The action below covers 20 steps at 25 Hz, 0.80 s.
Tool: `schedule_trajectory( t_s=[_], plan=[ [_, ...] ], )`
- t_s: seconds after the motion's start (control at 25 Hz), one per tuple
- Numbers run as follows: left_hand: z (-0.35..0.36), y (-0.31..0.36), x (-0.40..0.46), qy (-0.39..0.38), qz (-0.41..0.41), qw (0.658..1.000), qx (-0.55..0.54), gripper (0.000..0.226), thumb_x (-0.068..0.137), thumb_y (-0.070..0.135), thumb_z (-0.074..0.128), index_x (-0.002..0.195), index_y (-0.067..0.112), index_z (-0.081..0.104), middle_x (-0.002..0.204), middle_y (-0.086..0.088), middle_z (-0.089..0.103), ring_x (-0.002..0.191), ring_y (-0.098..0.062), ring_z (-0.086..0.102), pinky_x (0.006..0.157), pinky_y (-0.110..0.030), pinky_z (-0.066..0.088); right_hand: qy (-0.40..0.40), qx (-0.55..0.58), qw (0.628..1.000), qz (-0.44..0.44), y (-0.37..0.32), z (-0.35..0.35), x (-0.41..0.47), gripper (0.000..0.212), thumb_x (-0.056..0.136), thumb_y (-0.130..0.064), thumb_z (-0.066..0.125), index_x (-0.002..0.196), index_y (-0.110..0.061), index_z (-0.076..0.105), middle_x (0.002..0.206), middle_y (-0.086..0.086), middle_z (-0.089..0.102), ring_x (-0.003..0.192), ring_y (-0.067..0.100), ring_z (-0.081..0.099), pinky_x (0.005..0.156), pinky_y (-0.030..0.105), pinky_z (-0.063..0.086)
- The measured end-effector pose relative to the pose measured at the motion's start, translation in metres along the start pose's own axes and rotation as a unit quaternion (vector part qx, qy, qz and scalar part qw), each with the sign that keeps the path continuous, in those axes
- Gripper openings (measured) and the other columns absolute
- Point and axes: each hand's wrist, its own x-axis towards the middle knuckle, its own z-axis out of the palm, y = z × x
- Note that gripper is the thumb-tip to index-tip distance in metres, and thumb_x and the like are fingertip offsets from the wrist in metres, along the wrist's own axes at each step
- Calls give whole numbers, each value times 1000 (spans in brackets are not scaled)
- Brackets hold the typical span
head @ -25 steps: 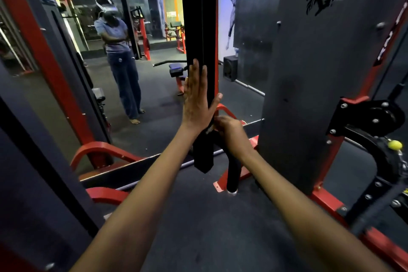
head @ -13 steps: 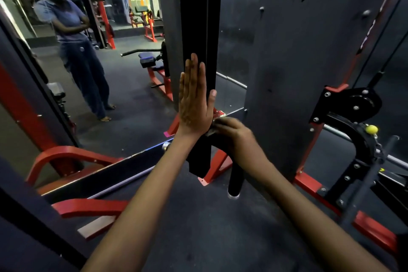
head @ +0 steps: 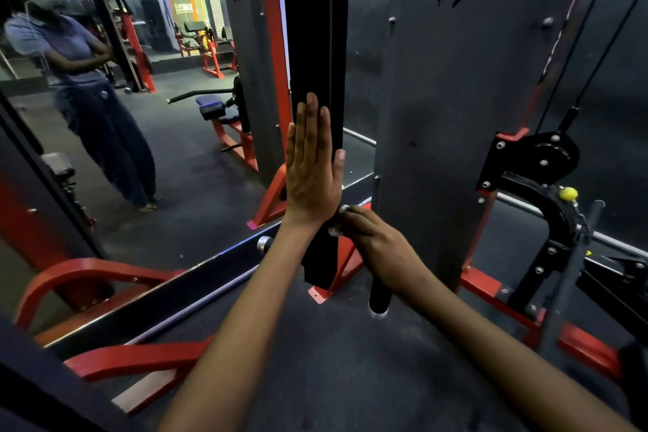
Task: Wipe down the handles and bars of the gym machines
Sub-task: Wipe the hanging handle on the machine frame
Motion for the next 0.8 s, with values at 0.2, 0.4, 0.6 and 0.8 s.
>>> schedule_trajectory(
  t_s=[0.2,0.4,0.6,0.8],
  plan=[
    [0,-1,0,7,-4,1000,3,86,95,7,47,151,24,-16,158,11,-22,147,-14,-11,120,-38,0,51,26,997,-54,27,-35,-59,32,102,-19,39,117,-1,60,121,8,53,116,21,51,97,33,46],
    [-2,1,-2,-7,-5,1000,0,83,96,10,43,151,25,-17,157,12,-22,147,-13,-10,121,-37,0,-8,53,997,-49,8,1,10,27,95,-13,53,117,-2,64,130,8,54,128,17,44,103,29,42],
    [-1,3,-2,-3,-7,1000,7,82,96,7,41,150,26,-17,157,12,-23,147,-13,-11,120,-37,-3,27,105,993,-36,44,-18,-79,31,98,-21,46,118,-4,63,126,0,55,122,7,47,103,31,42],
    [6,17,-7,45,-52,998,15,78,97,7,38,151,28,-14,158,16,-18,147,-9,-8,120,-34,-1,89,215,969,85,25,-15,12,35,79,9,58,111,-1,68,123,10,59,113,10,53,98,19,44]
  ],
)
